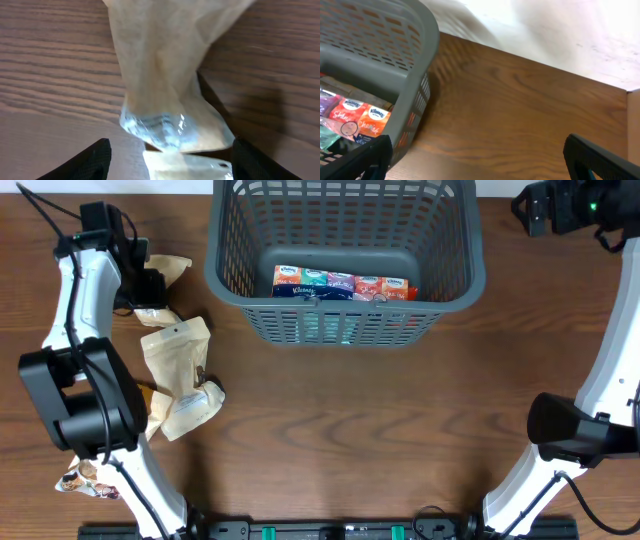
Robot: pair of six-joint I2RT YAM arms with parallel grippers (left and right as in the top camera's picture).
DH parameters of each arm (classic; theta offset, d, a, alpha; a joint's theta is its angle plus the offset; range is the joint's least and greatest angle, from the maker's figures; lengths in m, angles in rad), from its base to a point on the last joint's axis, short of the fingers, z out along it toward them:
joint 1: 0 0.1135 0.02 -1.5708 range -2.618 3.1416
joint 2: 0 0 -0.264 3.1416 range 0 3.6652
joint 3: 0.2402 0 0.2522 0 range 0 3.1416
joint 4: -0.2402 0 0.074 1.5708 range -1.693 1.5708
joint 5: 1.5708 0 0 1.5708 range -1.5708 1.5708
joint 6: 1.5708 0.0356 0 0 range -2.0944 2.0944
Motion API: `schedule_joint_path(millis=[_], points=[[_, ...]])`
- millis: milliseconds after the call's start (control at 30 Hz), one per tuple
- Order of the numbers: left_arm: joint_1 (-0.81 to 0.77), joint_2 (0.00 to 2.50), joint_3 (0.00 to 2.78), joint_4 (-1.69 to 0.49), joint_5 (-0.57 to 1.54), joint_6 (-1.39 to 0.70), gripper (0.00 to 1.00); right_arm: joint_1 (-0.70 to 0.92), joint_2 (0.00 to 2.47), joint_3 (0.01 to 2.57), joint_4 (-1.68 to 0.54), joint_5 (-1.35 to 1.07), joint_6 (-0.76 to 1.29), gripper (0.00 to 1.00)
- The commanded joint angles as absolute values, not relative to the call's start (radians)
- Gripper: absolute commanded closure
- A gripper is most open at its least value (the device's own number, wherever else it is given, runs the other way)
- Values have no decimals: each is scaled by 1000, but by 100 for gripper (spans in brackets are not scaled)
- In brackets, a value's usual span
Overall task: Pack container
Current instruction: 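Release the tissue box and withdraw the right gripper to the right, then grasp the upper beige paper pouch with the left gripper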
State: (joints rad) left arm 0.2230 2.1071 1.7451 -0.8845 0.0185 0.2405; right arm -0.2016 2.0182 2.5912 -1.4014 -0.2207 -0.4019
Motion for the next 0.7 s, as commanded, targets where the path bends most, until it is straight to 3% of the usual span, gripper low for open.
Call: schedule_joint_path(millis=[0, 567, 600, 667], points=[[234, 2146, 1748, -863, -1, 263, 34, -206, 1998, 2587, -1394, -213, -406, 1], [230, 2266, 1748, -800, -1, 268, 36, -206, 1998, 2587, -1388, -213, -409, 1], [230, 2266, 1748, -798, 0, 268, 44, -206, 1998, 2587, -1388, -213, -408, 1], [230, 2265, 1748, -801, 0, 269, 71, -206, 1998, 2587, -1389, -213, -408, 1]])
